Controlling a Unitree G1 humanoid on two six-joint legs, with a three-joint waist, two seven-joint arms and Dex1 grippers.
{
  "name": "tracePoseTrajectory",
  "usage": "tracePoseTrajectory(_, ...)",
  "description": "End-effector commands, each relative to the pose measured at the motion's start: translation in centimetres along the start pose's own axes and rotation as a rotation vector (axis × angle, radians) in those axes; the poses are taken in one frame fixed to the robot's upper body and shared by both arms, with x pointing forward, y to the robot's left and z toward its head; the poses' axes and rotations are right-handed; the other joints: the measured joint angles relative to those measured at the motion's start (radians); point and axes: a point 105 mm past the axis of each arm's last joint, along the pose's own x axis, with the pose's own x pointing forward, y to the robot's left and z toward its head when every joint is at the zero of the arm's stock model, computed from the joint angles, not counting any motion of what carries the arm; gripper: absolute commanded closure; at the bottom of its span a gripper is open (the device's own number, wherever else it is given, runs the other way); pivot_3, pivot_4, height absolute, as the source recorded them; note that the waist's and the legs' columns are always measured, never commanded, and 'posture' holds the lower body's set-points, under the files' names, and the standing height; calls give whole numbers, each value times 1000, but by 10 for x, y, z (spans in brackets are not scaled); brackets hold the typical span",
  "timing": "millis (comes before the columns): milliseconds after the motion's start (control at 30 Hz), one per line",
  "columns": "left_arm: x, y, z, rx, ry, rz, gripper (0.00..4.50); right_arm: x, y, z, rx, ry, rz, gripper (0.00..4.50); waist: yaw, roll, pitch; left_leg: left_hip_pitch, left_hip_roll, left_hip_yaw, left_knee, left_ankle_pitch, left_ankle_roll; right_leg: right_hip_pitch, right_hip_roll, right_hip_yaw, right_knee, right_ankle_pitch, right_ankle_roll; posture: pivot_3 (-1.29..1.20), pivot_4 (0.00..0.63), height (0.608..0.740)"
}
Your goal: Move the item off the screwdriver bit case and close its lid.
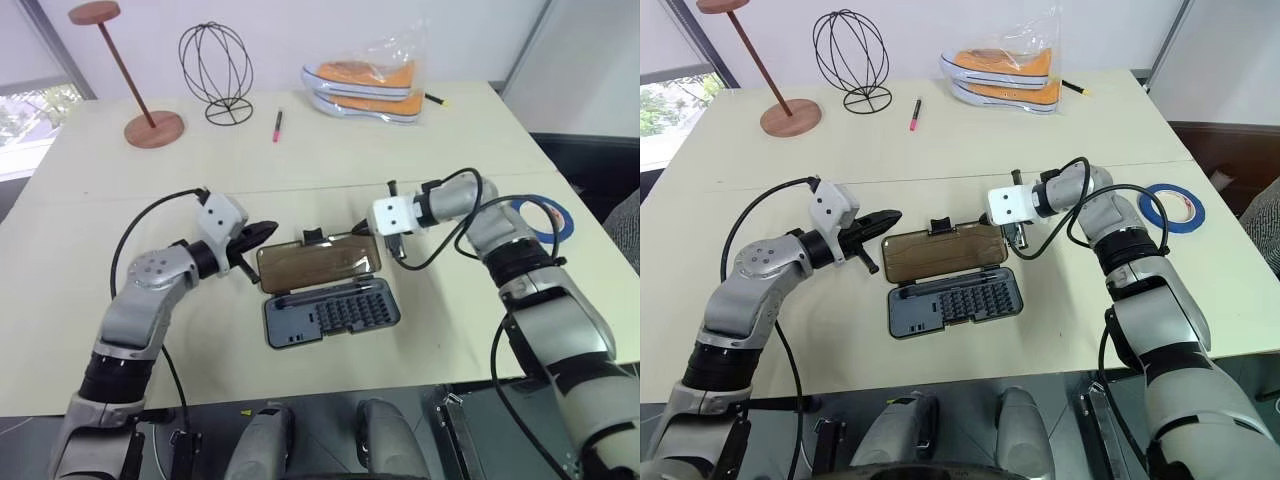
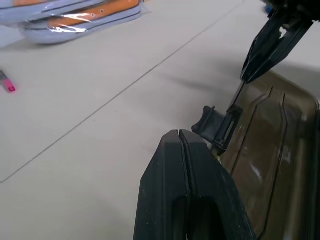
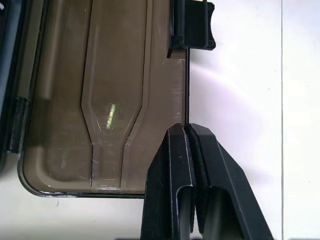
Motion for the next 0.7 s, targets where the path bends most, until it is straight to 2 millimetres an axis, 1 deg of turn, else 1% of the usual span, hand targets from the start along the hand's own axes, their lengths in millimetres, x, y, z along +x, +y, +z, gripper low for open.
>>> tracePoseTrajectory(33,-2,2,12,26,-36,10,4500,-9,-11,2,-23,11,-32,4458,0,0,0,0,0,0,0,0,0,0,0,0,0,0,0,0,150,740)
tracePoseTrajectory(267,2,1,12,25,-39,-3,4500,-18,-6,-16,-17,98,-19,4458,3,0,0,0,0,0,0,0,0,0,0,0,0,0,0,0,150,740)
tracePoseTrajectory(433,3,1,13,25,-41,-8,4500,-23,-6,-19,-1,100,-35,4458,2,0,0,0,0,0,0,0,0,0,0,0,0,0,0,0,150,740)
tracePoseTrajectory(600,4,1,13,27,-42,-13,4500,-22,-6,-17,20,80,-47,4458,2,0,0,0,0,0,0,0,0,0,0,1,0,0,0,0,150,740)
tracePoseTrajectory(700,3,0,13,28,-41,-17,4500,-21,-3,-19,33,81,-42,3576,2,0,0,0,0,0,0,0,0,0,0,1,0,0,0,0,150,740)
